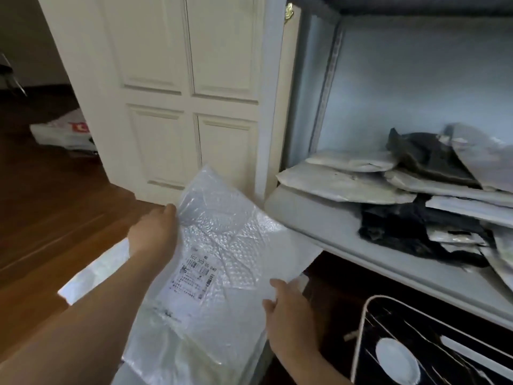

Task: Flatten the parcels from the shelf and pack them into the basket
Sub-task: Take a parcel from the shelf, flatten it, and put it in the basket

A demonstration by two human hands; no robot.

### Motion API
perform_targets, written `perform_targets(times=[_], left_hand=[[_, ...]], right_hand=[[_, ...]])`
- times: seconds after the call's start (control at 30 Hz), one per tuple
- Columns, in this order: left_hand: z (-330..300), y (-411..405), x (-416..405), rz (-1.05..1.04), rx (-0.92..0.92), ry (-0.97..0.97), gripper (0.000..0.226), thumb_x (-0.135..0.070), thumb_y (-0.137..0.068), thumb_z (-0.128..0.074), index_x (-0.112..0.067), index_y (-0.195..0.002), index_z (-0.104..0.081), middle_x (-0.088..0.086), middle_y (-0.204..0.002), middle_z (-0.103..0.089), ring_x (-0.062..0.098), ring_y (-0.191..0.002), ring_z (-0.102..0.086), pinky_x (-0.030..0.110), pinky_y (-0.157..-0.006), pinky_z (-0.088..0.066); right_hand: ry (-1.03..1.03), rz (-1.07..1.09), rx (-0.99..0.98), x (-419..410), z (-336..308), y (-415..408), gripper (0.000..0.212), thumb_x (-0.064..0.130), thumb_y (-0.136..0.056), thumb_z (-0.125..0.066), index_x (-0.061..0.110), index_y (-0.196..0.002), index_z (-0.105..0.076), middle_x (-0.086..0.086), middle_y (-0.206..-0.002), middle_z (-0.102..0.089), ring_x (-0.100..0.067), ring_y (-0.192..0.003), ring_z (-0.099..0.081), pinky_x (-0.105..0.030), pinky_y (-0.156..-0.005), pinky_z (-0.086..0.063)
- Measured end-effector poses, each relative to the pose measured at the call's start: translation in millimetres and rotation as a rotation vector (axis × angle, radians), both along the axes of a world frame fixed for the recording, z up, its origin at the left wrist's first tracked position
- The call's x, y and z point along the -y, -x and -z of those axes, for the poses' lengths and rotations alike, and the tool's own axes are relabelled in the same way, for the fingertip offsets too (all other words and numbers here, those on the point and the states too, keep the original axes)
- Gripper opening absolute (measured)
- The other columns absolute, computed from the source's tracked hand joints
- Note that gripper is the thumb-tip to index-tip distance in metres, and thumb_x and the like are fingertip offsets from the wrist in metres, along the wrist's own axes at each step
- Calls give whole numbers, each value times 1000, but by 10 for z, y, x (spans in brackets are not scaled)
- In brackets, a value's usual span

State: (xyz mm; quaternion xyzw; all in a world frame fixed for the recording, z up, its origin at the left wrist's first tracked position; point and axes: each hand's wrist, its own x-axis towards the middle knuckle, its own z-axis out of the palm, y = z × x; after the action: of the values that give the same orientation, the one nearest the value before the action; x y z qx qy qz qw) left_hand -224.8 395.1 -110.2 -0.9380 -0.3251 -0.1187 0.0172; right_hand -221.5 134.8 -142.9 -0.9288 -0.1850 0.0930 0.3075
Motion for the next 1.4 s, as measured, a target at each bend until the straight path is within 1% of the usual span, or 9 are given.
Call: perform_targets(times=[0.17, 0.3, 0.43, 0.63, 0.73, 0.8, 0.93, 1.07, 1.4], left_hand=[[897, -26, -49, -13, -117, 32, 20, -10, -95, -37, -13, -110, -50, 1, -77, -50, 20, -68, -54, 30, -61, -49], [1503, -53, -39, -29, -210, 83, 44, -7, -95, -36, -11, -139, -35, 9, -112, -60, 26, -96, -62, 36, -74, -54], [2016, -45, 1, 6, -432, 9, 31, -13, -93, -47, -17, -124, -45, 1, -107, -59, 19, -93, -60, 36, -83, -52], [2305, -189, -77, -11, -424, 111, 26, -10, -93, -47, -11, -119, -43, 6, -106, -57, 22, -91, -58, 33, -74, -53], [2420, -188, -54, -90, -500, 44, 51, -18, -94, -47, -5, -139, -27, 14, -130, -48, 27, -115, -53, 38, -94, -47], [2524, -155, 108, -99, -632, 57, 78, -29, -96, -44, -9, -151, 8, 21, -155, -13, 38, -142, -19, 55, -113, -22], [2798, -119, 574, 63, -709, 625, 103, -77, -75, -50, -50, -133, 31, -4, -139, 51, 31, -131, 44, 82, -94, 10], [2910, -41, 722, 118, -864, 763, 141, -72, -46, -79, -52, -137, 27, -7, -133, 58, 32, -127, 48, 85, -92, -6], [3100, -61, 742, 125, -873, 653, 140, -75, -47, -76, -49, -140, 25, -3, -141, 52, 35, -132, 42, 79, -99, -8]], right_hand=[[693, -338, 68, -287, 369, -114, 50, 50, -96, -43, 11, -127, -48, -12, -133, -52, -32, -127, -40, -46, -110, -22], [915, -466, 8, -430, 621, -303, 51, 56, -93, -44, 14, -120, -57, -8, -121, -58, -29, -118, -46, -48, -106, -18], [1045, -574, -149, -577, 829, -385, 74, 71, -85, -41, 13, -130, -50, -9, -128, -54, -30, -124, -43, -52, -109, -9], [1052, -551, -13, -635, 1061, -452, 43, 45, -94, -51, 14, -125, -53, -7, -121, -55, -26, -114, -48, -44, -105, -24], [984, -507, 19, -613, 1084, -472, 31, 39, -96, -50, 15, -115, -56, -5, -114, -58, -24, -108, -51, -44, -103, -29], [927, -480, 50, -608, 1073, -460, 23, 38, -98, -47, 18, -105, -57, -3, -108, -59, -22, -101, -54, -40, -97, -33], [859, -419, 98, -606, 1039, -427, 26, 40, -99, -44, 19, -103, -57, -2, -103, -61, -20, -98, -55, -39, -94, -35], [901, -413, 111, -611, 1064, -426, 34, 43, -99, -42, 16, -112, -57, -4, -107, -62, -21, -102, -56, -41, -100, -35], [807, -375, 130, -601, 1113, -466, 35, 45, -99, -39, 16, -104, -58, -3, -98, -63, -20, -90, -57, -38, -93, -38]])
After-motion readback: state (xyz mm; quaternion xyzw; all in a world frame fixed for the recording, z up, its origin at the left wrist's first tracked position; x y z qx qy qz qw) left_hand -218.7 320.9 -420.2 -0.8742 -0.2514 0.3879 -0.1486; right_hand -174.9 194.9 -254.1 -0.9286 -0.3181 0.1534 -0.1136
